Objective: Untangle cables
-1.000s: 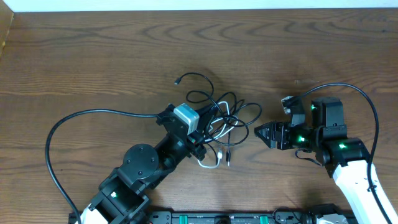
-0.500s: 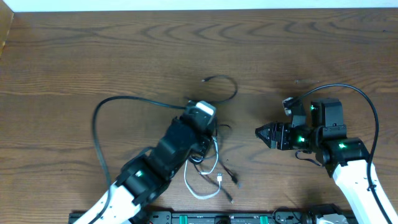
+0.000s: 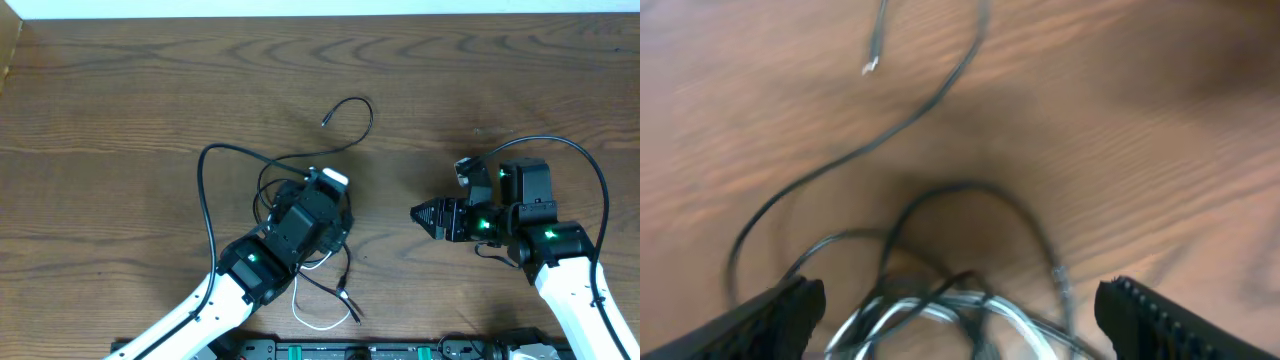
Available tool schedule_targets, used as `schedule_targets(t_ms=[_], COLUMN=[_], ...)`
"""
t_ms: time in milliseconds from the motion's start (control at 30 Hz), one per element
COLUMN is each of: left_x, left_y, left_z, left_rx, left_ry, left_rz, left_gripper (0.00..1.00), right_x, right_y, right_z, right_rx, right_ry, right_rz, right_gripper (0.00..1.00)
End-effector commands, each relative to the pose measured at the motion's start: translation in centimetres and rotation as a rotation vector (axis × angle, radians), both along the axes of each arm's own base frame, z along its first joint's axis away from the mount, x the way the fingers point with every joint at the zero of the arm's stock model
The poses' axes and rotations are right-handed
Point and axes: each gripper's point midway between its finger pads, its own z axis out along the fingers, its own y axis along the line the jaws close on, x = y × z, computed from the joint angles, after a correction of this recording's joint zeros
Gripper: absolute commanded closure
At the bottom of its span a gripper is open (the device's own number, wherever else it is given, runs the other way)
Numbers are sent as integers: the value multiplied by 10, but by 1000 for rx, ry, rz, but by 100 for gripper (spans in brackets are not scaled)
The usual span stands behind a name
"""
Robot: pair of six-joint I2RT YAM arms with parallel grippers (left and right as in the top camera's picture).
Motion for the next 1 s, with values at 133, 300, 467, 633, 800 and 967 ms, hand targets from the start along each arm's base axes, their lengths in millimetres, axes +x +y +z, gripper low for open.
schedule_targets(t_ms=[133, 300, 467, 633, 800, 967], left_x=[13, 4, -9, -25, -37, -44], left_y=[59, 93, 97, 91, 81, 88], left_z=[-2, -17, -34, -47, -54, -58], left_rx=[39, 2, -7, -9, -37, -86], left_ry=[0, 93, 183, 279, 362, 400], left_rz=[350, 553, 570, 529, 486, 626], left_gripper=[9, 9, 8, 8, 8, 8], right_x=[1, 1, 1, 1, 1, 1], right_y=[3, 3, 3, 3, 3, 3], right_z=[6, 6, 6, 5, 6, 5], right_rx=[15, 15, 14, 14, 14, 14], right_ry=[-3, -3, -4, -3, -4, -2], right_rz=[3, 3, 3, 3, 3, 3], right_gripper=[35, 35, 34, 34, 32, 33])
